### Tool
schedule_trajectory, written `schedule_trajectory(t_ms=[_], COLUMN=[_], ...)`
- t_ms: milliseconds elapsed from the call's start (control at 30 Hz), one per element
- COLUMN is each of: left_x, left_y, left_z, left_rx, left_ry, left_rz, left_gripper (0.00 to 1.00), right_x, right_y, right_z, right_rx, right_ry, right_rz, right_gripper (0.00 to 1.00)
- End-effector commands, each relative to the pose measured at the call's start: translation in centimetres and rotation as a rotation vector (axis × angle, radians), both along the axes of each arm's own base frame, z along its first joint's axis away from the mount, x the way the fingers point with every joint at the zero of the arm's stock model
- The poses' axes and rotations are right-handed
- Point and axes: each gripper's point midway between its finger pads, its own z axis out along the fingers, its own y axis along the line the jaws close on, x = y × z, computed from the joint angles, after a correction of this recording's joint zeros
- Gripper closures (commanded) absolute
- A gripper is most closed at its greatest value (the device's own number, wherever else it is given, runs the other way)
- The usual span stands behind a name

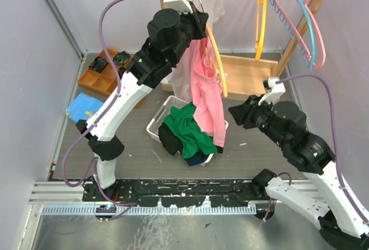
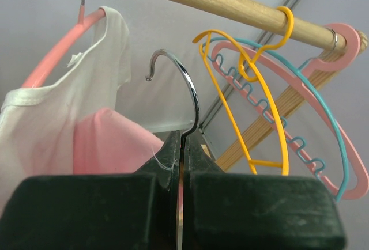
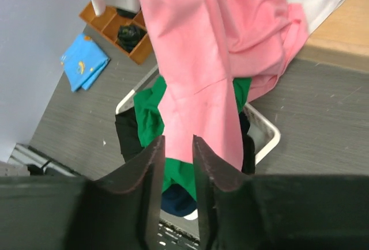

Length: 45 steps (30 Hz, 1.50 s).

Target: Remove the t-shirt from the hanger

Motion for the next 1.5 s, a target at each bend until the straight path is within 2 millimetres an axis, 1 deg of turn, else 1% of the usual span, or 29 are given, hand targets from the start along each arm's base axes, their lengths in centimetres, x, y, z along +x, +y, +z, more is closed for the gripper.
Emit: schedule_trajectory(t_ms=[0, 100, 167, 200, 300, 367, 433, 500, 600, 700, 933, 1100, 1200, 1467], left_x=[-3.6, -4.5, -5.1, -5.4, -5.8, -5.9, -5.9, -5.8, -5.6, -5.4, -4.8, -4.6, -4.4, -4.6], left_y=[0.5, -0.2, -0.7, -0.9, -1.3, -1.6, -1.9, -2.2, -2.5, -2.9, -4.2, -4.9, -4.9, -4.9], left_z=[3.9, 2.6, 1.7, 1.3, 0.0, -0.9, -1.5, -2.1, -2.5, -2.9, -3.6, -4.0, -3.8, -3.2], left_rx=[-0.010, 0.075, 0.133, 0.160, 0.233, 0.269, 0.290, 0.311, 0.330, 0.338, 0.344, 0.346, 0.343, 0.335], left_ry=[-0.102, -0.098, -0.101, -0.104, -0.102, -0.092, -0.083, -0.074, -0.070, -0.068, -0.067, -0.067, -0.071, -0.083], left_rz=[-0.056, -0.078, -0.087, -0.087, -0.081, -0.084, -0.084, -0.085, -0.075, -0.072, -0.073, -0.073, -0.064, -0.052], left_gripper=[1.00, 1.00, 1.00, 1.00, 1.00, 1.00, 1.00, 1.00, 1.00, 1.00, 1.00, 1.00, 1.00, 1.00], right_x=[1.1, 1.1, 1.0, 0.7, 0.6, 0.5, 0.4, 0.4, 0.5, 0.8, 1.4, 2.0, 2.7, 4.3], right_y=[-2.8, -4.8, -5.4, -5.5, -4.6, -3.5, -1.9, -0.6, 0.7, 1.3, 2.2, 2.8, 2.8, 1.6], right_z=[6.7, 10.7, 13.0, 14.6, 16.9, 17.8, 18.1, 17.9, 17.2, 16.5, 16.0, 14.9, 14.2, 12.5], right_rx=[0.001, -0.018, -0.020, -0.003, 0.013, 0.026, 0.042, 0.058, 0.065, 0.065, 0.076, 0.058, 0.048, 0.007], right_ry=[-0.132, -0.200, -0.238, -0.262, -0.273, -0.266, -0.254, -0.232, -0.193, -0.163, -0.148, -0.111, -0.086, -0.063], right_rz=[-0.139, -0.219, -0.233, -0.227, -0.180, -0.130, -0.059, -0.004, 0.047, 0.052, 0.069, 0.070, 0.047, -0.063], right_gripper=[0.65, 0.61, 0.60, 0.60, 0.58, 0.57, 0.56, 0.54, 0.53, 0.53, 0.53, 0.53, 0.53, 0.53])
